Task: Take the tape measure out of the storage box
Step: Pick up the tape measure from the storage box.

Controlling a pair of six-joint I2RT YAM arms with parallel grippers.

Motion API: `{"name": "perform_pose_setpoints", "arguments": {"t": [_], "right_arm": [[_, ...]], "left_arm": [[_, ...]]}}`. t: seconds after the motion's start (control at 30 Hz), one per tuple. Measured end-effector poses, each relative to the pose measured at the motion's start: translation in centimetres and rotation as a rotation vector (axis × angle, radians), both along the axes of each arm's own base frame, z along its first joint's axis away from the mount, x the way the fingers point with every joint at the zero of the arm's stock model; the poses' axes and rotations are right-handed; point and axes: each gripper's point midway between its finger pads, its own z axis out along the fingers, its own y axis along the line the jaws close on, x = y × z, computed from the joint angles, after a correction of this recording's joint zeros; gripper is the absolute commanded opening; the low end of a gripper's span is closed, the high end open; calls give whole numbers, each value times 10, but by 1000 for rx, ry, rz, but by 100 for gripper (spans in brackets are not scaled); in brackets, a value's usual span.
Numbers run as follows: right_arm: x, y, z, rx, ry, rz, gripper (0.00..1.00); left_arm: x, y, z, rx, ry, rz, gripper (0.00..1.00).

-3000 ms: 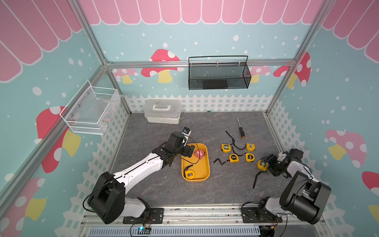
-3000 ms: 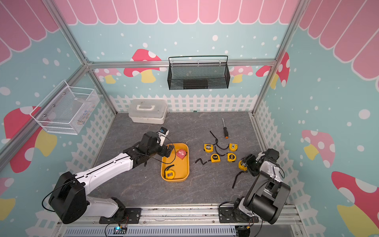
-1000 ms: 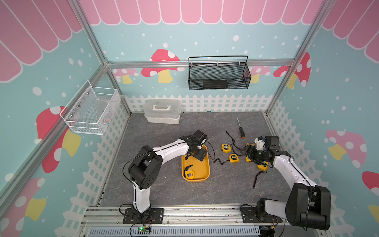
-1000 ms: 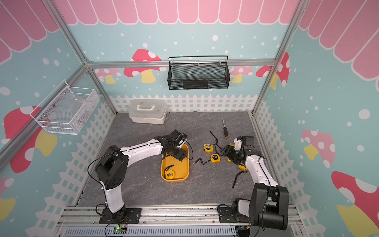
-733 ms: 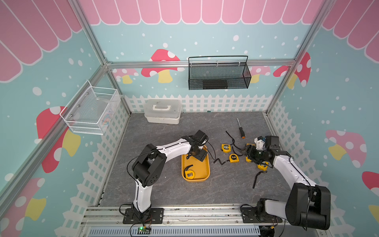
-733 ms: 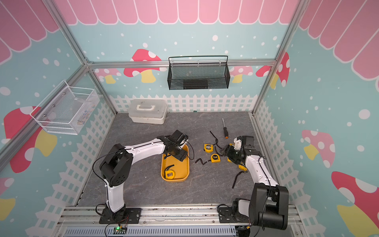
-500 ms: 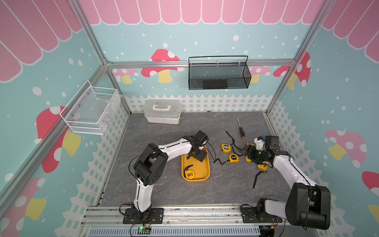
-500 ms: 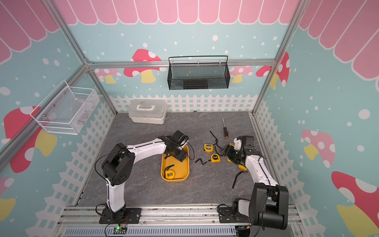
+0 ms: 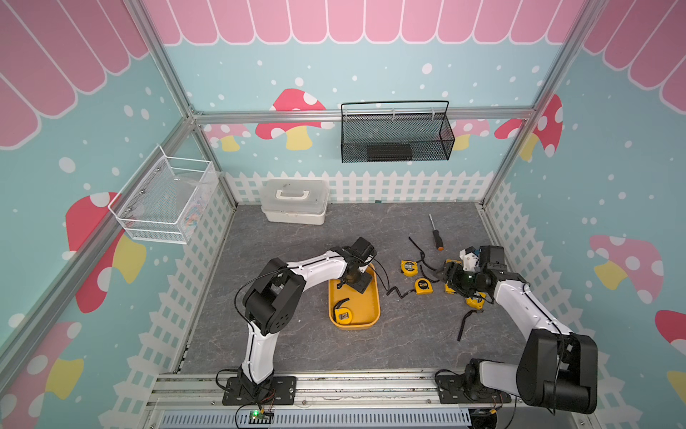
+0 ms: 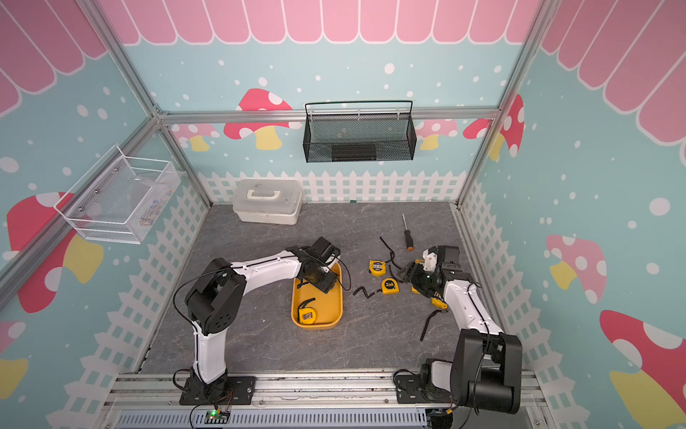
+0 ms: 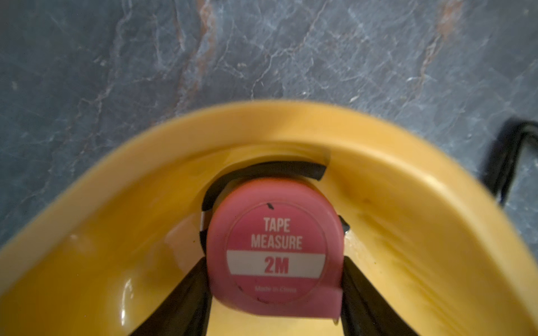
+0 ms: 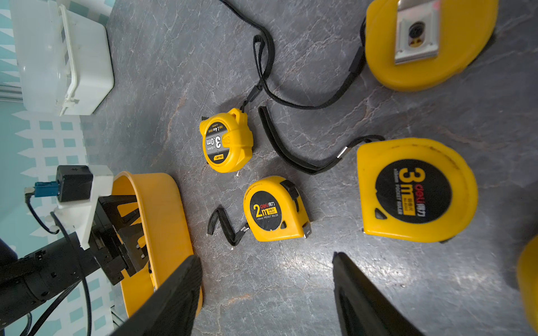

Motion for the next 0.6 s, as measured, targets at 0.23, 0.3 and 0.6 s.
{"name": "perform_pose_setpoints", "arguments": {"t": [0.23,0.3,0.6], "right_arm": [[0,1,-1,6,3,3,72],[0,1,-1,6,3,4,72],[1,2,-1,9,0,6,72]], "left_arm": [[-7,6,-1,6,10,6,69],[-8,6,-1,9,12,6,70],[1,0,6,4,-6,-8,70]]}}
